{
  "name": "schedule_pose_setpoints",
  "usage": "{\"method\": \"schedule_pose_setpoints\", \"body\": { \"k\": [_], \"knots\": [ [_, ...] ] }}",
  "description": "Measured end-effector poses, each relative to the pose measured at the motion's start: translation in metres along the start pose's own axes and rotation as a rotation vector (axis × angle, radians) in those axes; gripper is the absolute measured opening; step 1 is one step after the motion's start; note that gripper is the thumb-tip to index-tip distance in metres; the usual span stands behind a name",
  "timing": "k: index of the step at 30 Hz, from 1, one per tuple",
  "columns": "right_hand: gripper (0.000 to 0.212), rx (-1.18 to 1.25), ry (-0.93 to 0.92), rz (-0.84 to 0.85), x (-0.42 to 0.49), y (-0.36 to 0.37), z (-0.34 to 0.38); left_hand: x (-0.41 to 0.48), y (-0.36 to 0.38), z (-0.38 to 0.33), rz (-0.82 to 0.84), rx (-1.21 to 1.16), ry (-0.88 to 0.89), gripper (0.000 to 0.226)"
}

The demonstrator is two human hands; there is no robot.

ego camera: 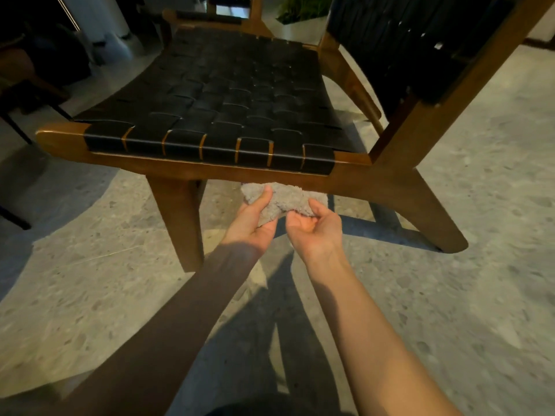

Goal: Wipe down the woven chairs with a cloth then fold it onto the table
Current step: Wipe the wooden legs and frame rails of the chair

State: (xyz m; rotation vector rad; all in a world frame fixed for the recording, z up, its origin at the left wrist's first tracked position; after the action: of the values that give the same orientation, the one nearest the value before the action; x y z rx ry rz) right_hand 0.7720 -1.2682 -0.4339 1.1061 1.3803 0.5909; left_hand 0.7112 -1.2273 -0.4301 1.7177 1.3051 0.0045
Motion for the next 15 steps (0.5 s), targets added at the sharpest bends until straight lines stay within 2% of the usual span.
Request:
{"method": "schedule_pose_setpoints", "body": {
  "k": [2,7,10,12,15],
  "knots": [
    [0.037,0.052,-0.057,-0.005,-0.004,-0.005,0.029,0.006,0.013,0.027,0.011,0.028,-0.036,0.046],
    [0.039,0.101,-0.155,-0.015,-0.013,-0.019,0.095,0.004,0.049,0.080,0.010,0.284,-0.054,0.038],
    [0.040,0.119,-0.163,-0.023,-0.019,-0.028,0.117,0.000,0.070,0.099,0.084,0.402,-0.063,0.038],
    [0.039,0.169,-0.187,-0.025,-0.021,-0.034,0.132,0.006,0.072,0.116,0.060,0.376,-0.141,0.040],
    [0.034,0.255,-0.202,-0.033,-0.022,-0.045,0.150,0.014,0.071,0.128,0.055,0.617,-0.085,0.045]
  ]
}}
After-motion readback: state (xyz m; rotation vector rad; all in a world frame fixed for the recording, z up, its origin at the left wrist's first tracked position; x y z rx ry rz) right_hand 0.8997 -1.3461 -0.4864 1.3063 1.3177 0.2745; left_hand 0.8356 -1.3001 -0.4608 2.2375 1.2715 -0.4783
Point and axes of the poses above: each hand's wrist, its own x-axis towards the middle knuckle, its own y-axis out of the palm, z = x × y, the point moved 8 cm from there along x, towards the middle knuckle, and after that the axes turned 3 degrees about x, right-handed, at the moved point
